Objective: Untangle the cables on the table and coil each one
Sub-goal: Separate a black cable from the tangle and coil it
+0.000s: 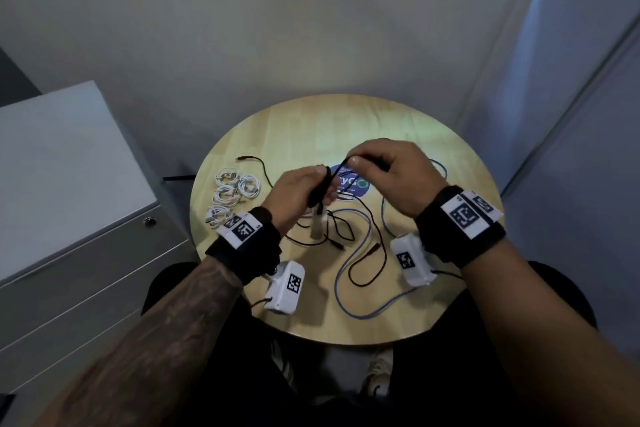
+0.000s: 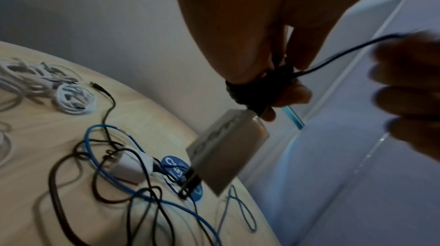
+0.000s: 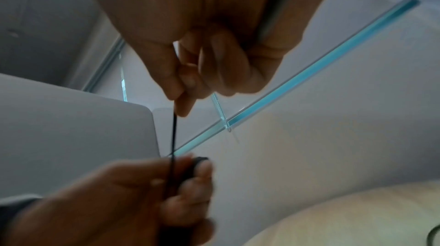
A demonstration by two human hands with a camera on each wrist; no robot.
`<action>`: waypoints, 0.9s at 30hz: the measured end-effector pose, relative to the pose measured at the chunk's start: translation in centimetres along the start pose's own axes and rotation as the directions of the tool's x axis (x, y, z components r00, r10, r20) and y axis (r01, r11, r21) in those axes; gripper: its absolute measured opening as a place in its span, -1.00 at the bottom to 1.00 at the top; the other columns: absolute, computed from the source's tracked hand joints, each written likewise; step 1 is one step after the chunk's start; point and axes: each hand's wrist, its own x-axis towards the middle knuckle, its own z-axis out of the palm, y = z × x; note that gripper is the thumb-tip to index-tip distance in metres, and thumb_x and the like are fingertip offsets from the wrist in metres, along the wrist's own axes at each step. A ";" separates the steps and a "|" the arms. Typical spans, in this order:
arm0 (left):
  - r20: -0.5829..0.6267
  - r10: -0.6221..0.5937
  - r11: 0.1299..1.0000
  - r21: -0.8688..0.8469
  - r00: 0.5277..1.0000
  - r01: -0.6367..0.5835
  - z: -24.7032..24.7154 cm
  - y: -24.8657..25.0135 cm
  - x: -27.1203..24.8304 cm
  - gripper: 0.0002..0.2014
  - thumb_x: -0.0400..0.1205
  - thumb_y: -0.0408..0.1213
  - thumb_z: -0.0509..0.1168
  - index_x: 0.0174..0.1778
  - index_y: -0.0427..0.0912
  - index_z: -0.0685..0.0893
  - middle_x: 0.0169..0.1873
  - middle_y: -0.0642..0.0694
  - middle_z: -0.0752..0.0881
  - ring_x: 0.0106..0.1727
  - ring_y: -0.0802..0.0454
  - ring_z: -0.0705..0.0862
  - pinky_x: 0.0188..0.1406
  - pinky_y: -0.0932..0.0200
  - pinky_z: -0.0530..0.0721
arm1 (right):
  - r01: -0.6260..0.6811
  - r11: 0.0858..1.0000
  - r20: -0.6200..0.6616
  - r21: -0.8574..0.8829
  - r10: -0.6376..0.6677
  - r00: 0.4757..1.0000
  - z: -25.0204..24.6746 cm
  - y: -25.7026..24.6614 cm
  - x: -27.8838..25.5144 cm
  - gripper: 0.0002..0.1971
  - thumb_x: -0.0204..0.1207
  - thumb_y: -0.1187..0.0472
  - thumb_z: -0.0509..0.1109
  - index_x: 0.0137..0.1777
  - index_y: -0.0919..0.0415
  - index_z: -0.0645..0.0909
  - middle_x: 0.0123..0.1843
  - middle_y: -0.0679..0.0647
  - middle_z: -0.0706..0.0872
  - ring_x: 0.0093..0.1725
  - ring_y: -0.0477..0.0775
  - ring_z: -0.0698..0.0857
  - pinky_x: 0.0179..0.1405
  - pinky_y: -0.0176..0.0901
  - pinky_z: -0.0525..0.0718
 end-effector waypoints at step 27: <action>0.277 -0.055 0.921 -0.358 0.959 0.156 -0.1 2.1 -1.9 -0.62 0.74 -0.09 0.15 -0.27 -0.26 0.62 -0.46 -0.12 0.51 -0.49 0.02 0.43 -0.21 0.11 0.62 | -0.157 0.965 0.182 0.211 0.119 0.976 2.5 1.2 -2.0 -0.72 0.39 0.13 0.49 -0.14 0.37 0.59 -0.20 0.37 0.63 -0.22 0.30 0.61 -0.07 0.23 0.66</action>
